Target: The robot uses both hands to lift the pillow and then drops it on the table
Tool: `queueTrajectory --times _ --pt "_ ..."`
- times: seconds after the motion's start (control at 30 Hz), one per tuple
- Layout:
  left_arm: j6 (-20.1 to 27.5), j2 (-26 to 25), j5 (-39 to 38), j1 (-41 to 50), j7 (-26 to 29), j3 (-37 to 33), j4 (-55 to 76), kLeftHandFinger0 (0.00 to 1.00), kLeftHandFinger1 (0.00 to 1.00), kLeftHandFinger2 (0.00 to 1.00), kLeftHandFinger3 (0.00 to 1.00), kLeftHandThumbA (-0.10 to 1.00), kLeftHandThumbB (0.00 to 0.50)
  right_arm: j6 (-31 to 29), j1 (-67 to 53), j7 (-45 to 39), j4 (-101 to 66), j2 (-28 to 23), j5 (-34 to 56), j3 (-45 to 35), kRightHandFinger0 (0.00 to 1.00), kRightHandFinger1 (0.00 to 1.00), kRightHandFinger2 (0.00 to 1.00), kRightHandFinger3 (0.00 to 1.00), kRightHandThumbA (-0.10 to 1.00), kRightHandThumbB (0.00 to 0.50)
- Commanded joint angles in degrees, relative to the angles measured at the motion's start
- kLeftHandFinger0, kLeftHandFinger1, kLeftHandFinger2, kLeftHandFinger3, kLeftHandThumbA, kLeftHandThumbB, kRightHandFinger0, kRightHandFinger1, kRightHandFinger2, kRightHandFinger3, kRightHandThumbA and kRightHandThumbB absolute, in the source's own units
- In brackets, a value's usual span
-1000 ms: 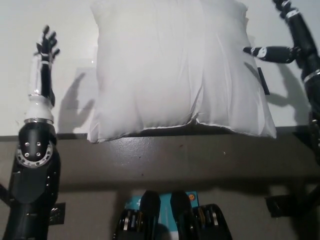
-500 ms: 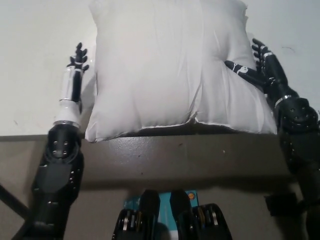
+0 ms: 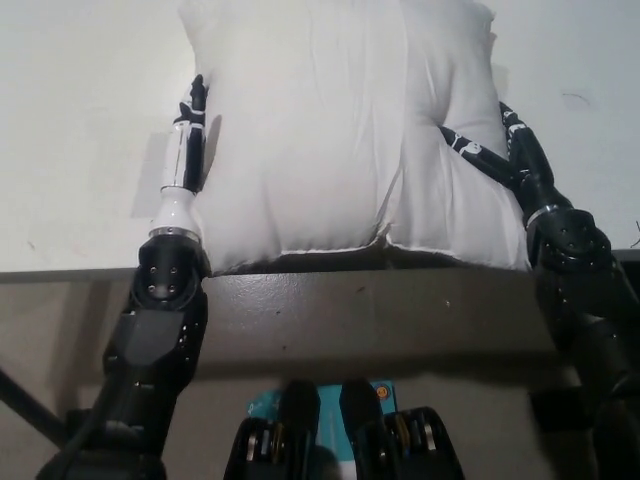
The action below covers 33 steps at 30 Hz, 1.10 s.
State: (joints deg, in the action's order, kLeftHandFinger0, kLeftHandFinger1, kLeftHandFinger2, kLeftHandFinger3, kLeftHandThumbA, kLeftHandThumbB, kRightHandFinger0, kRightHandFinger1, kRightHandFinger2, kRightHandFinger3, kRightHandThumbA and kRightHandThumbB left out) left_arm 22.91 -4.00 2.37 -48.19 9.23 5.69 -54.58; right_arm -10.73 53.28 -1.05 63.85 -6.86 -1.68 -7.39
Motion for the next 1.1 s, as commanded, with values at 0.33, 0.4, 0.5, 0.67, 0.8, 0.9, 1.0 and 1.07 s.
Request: queueTrajectory --times 0.33,0.4,0.5,0.67,0.8,0.9,1.0,1.07 --pt "3.78 5.46 -3.49 -5.61 -0.69 0.73 -13.72 1.0 1.0 1.0 1.0 1.0 0.094 -1.19 2.4 -2.52 -1.91 6.31 3.47 1.36 1.0 1.0 1.0 1.0 1.0 0.384" --pt "2.03 6.67 -3.85 -6.1 0.07 1.03 -14.82 1.0 1.0 1.0 1.0 1.0 0.092 -1.04 2.44 -3.74 -1.4 7.29 4.16 1.35 1.0 1.0 1.0 1.0 1.0 0.384" --pt "2.48 9.41 -4.53 -5.92 1.08 1.29 -15.54 1.0 1.0 1.0 1.0 1.0 0.075 -1.0 1.44 -3.12 -1.04 9.29 2.5 3.48 1.0 1.0 1.0 1.0 1.0 0.417" --pt "1.88 11.45 -5.54 -5.89 1.26 1.34 -15.6 1.0 1.0 1.0 1.0 1.0 0.08 -0.49 0.5 -2.56 -0.61 10.52 2.14 4.8 1.0 1.0 1.0 1.0 1.0 0.381" --pt "0.99 13.06 -6.26 -6.01 1.72 1.31 -15.27 1.0 1.0 1.0 1.0 1.0 0.108 -2.11 0.44 -2.75 0.65 11.4 2.74 5.1 1.0 1.0 1.0 1.0 1.0 0.368" --pt "1.06 13.69 -6.32 -6.41 1.56 0.67 -14.9 1.0 1.0 1.0 1.0 1.0 0.152 -2.54 0.18 -3.24 0.37 11.15 2.58 5.63 1.0 1.0 1.0 1.0 1.0 0.39" --pt "0.87 13.56 -6.48 -6.88 1.56 0.24 -13.01 1.0 1.0 1.0 1.0 1.0 0.157 -2.58 0.02 -3.77 -1.88 10.25 1.8 6.9 1.0 1.0 1.0 1.0 1.0 0.359" --pt "0.57 13.72 -6.94 -6.68 1.04 -0.04 -9.79 1.0 1.0 1.0 1.0 1.0 0.163 -2.06 -0.39 -3.46 -4.85 9.46 1.13 7.94 1.0 1.0 1.0 1.0 1.0 0.339"
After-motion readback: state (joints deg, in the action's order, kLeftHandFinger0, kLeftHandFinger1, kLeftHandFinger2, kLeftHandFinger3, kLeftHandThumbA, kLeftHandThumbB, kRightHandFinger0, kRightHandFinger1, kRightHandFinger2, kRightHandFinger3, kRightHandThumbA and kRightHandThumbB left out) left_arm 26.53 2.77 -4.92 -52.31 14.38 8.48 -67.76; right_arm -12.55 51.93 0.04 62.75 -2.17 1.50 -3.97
